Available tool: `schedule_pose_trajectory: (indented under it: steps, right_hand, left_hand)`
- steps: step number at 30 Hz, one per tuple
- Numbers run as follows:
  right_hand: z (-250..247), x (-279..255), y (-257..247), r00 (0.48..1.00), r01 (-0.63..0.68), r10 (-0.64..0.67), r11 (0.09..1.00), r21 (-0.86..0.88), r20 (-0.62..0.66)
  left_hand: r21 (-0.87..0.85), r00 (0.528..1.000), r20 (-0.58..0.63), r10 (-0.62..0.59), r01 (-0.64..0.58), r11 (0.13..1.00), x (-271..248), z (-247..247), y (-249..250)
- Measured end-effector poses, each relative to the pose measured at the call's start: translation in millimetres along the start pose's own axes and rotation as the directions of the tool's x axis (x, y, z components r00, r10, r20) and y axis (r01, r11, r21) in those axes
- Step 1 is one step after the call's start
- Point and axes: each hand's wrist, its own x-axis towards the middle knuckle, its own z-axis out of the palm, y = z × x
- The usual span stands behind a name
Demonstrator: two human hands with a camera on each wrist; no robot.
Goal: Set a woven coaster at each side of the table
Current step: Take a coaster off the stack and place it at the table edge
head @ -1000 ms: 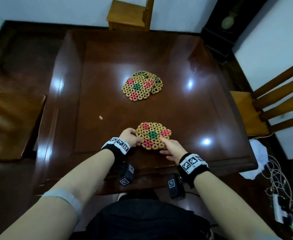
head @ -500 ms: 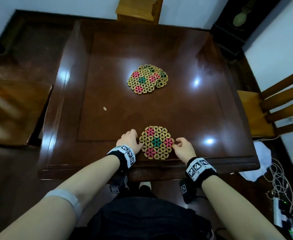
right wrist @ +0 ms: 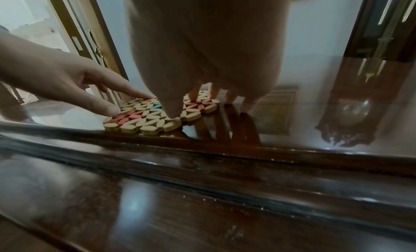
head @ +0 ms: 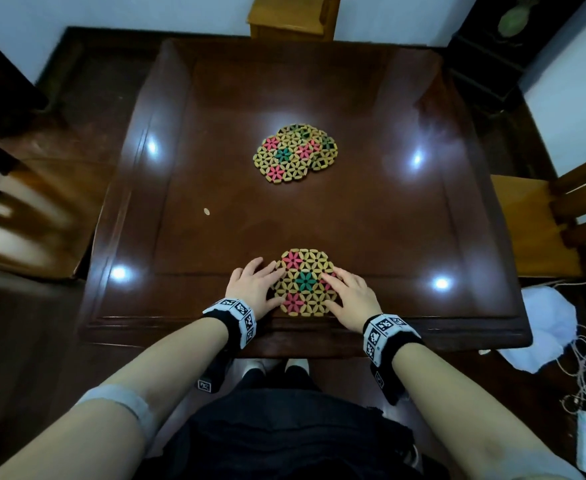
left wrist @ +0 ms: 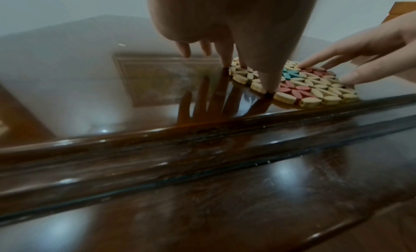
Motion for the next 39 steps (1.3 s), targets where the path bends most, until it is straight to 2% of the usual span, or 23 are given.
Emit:
schedule_pose_trajectory:
  steps: [20,28,32,39]
  right_hand:
    - [6.0,-2.1,6.6,0.998,0.058,-0.06,0.995,-0.079,-0.026]
    - [2.3,-2.7,3.0,0.998,0.052,-0.054,0.996,-0.066,-0.021]
    - [-2.4,-5.9,-10.6,0.99,0.074,-0.08,0.996,-0.052,-0.119]
    - [-5.9,6.7,-76.6,0.979,0.118,-0.131,0.989,-0.094,-0.154]
  left_hand:
    - [0.003,0.998,0.016,-0.064,0.064,0.998,-6.7,-0.1,12.5]
    - [-0.105,0.997,0.006,-0.083,0.083,0.991,-5.5,2.3,8.4]
    - [-0.203,0.988,-0.08,-0.129,0.11,0.973,-12.5,-4.2,-2.2]
    - [-0.243,0.979,-0.084,-0.187,0.162,0.956,-33.1,-23.0,-58.7]
